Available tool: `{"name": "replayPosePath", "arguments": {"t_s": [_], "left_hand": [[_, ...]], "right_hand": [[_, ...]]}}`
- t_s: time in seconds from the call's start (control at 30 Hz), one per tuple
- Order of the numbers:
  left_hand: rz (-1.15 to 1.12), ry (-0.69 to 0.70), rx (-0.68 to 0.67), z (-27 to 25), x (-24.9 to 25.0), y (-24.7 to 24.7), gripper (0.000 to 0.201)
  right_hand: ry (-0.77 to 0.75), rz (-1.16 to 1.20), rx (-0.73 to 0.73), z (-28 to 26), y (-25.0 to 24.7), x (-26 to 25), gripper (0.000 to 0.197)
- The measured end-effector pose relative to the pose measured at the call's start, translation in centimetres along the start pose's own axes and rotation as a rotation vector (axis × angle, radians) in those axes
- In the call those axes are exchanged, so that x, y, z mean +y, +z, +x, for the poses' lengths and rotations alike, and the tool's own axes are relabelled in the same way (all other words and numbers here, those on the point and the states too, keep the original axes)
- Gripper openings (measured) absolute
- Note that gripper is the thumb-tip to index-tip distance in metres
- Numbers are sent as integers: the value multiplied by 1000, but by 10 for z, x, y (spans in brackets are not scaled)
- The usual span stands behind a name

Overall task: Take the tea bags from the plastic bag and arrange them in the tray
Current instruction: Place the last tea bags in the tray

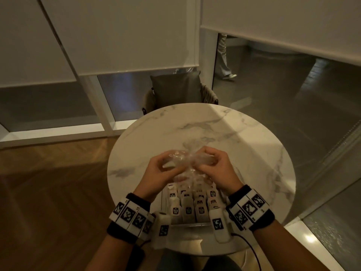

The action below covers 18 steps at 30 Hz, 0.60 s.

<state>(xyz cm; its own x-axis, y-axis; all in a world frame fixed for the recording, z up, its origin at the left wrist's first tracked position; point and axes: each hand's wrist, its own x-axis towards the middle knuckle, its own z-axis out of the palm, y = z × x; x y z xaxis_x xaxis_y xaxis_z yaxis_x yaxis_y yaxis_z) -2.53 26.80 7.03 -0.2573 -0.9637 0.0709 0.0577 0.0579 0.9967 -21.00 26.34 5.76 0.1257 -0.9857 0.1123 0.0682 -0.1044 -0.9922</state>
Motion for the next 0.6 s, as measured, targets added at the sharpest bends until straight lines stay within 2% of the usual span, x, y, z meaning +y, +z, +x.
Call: {"name": "replayPosePath", "arguments": {"t_s": [0.03, 0.1, 0.17, 0.2, 0.27, 0.33, 0.4, 0.5, 0.6], "left_hand": [[-105, -74, 21, -2, -2, 7, 37], [-203, -171, 60, -4, -6, 20, 35], [-381, -259, 47, -4, -8, 28, 46], [-499, -304, 44, -3, -8, 30, 54], [-672, -340, 49, 1, -9, 29, 60], [-723, -321, 63, 2, -11, 26, 52], [-709, -285, 61, 3, -14, 19, 39], [-596, -224, 48, 4, -13, 7, 32], [-354, -164, 107, 3, -7, -8, 25]], "right_hand": [[-29, -14, 117, 3, -2, 3, 15], [-99, -61, 327, 7, -1, 8, 21], [-224, -190, 487, 5, 5, 9, 25], [-289, -224, 510, 3, 9, 9, 27], [-385, -230, 432, -6, 20, 7, 28], [-442, -262, 296, -17, 34, 6, 33], [-504, -373, 219, -22, 44, 6, 40], [-515, -560, 136, -23, 49, 9, 45], [-446, -788, -46, -18, 44, 12, 42]]}}
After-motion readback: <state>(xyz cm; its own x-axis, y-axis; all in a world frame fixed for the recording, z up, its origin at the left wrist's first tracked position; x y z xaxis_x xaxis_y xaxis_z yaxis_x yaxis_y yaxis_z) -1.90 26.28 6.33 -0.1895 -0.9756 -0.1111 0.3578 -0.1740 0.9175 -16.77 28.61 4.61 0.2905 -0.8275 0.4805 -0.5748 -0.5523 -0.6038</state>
